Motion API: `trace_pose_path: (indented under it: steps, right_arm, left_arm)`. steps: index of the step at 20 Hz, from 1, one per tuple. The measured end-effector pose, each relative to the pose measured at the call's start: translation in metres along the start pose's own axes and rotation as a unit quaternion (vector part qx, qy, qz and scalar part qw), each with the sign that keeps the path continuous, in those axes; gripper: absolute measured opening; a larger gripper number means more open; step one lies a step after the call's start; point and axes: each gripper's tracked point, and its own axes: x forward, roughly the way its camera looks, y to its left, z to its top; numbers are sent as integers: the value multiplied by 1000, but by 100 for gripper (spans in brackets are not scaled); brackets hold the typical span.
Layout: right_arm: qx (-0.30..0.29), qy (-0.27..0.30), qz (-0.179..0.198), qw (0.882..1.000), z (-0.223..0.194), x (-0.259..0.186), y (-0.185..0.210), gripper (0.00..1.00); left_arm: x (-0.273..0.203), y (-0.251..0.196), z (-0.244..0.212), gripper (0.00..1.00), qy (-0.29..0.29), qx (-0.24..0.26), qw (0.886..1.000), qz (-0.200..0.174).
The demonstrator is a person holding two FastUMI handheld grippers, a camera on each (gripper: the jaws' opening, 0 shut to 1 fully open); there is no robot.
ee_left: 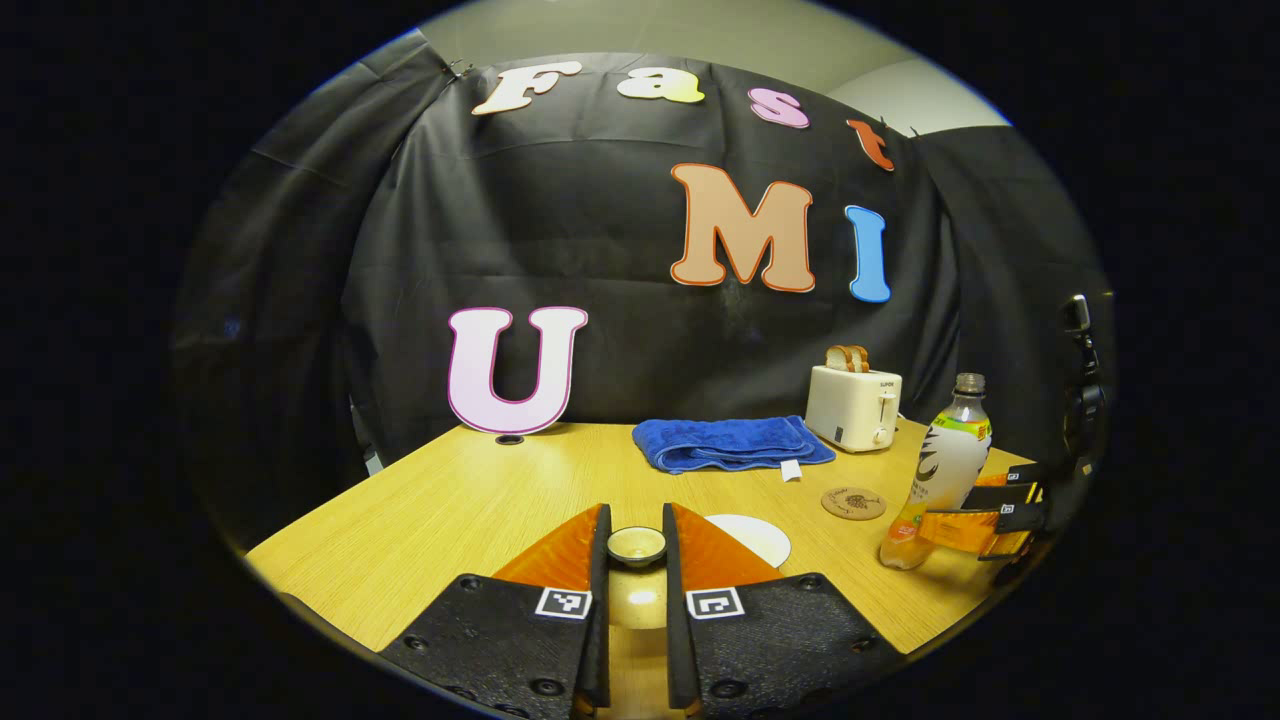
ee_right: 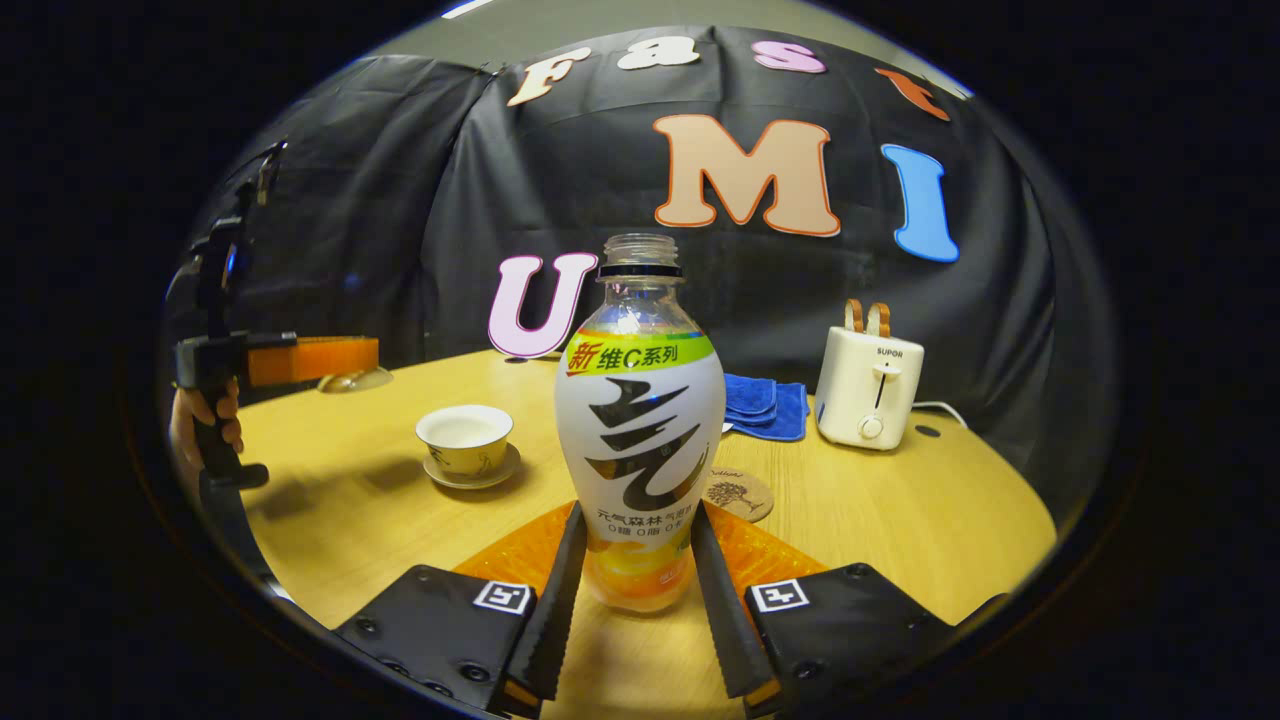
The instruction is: Open the teacup lid with one hand, grasp the water bottle and pour water into the teacup with the other hand; after pouring, place the water bottle on the coaster and then close the teacup lid.
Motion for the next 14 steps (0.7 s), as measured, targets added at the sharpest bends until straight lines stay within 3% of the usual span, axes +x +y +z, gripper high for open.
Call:
trace_pose_path:
  steps: [6,14]
  right_arm:
    - [-161,-19,-36,986,18,16,-4,63]
    - [-328,-31,-70,942,26,39,-5,64]
  left_arm:
    - [-1,3,0,20,-5,-2,1000,0]
    - [-5,16,0,19,-10,-8,1000,7]
